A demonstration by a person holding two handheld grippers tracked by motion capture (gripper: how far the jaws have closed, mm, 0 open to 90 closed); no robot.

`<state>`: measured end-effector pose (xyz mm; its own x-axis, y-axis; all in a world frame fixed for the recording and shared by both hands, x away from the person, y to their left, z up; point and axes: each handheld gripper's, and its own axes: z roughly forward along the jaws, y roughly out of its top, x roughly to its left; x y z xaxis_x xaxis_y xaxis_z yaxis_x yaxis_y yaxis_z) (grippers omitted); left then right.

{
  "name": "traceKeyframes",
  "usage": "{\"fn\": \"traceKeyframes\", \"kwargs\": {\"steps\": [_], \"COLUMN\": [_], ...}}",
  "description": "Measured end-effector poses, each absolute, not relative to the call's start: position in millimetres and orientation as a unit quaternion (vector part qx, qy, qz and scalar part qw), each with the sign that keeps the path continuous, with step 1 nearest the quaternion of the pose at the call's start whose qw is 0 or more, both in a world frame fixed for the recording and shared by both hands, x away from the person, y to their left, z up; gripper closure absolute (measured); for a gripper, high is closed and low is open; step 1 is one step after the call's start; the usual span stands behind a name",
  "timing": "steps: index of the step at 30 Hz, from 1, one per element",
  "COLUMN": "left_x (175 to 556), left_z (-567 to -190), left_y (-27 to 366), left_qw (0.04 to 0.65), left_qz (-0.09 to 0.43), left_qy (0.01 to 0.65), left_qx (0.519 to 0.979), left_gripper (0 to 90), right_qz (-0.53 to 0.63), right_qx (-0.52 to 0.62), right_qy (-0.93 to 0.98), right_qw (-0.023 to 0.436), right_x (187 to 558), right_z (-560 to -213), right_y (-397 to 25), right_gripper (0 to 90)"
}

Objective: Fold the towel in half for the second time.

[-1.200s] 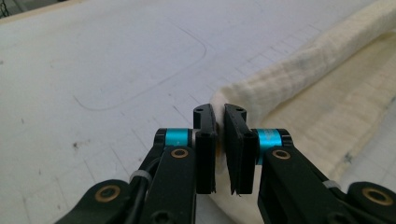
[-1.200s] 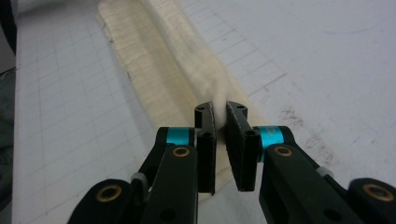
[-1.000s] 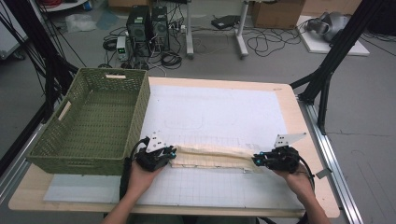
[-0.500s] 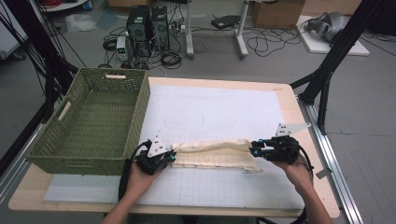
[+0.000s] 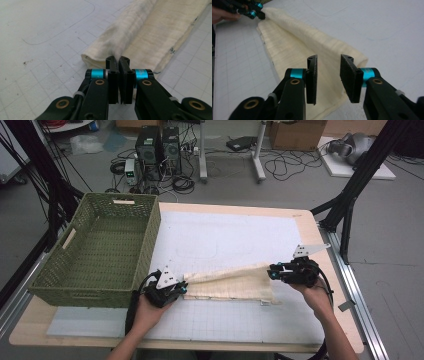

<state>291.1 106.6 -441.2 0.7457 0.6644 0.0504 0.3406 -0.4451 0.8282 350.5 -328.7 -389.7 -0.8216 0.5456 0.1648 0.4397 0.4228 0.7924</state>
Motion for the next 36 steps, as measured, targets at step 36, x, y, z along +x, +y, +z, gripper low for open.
{"fn": "traceKeyframes", "kwargs": {"steps": [36], "left_x": [273], "left_z": [-445], "left_y": [107], "left_qw": [0.419], "left_qz": [0.176], "left_qy": [0.295], "left_qx": [0.84], "left_gripper": [85.6], "right_qz": [0.425], "right_qx": [0.29], "right_qy": [0.857], "right_qw": [-0.02], "right_x": [313], "right_z": [-445], "right_y": [-335], "right_gripper": [83.6]}}
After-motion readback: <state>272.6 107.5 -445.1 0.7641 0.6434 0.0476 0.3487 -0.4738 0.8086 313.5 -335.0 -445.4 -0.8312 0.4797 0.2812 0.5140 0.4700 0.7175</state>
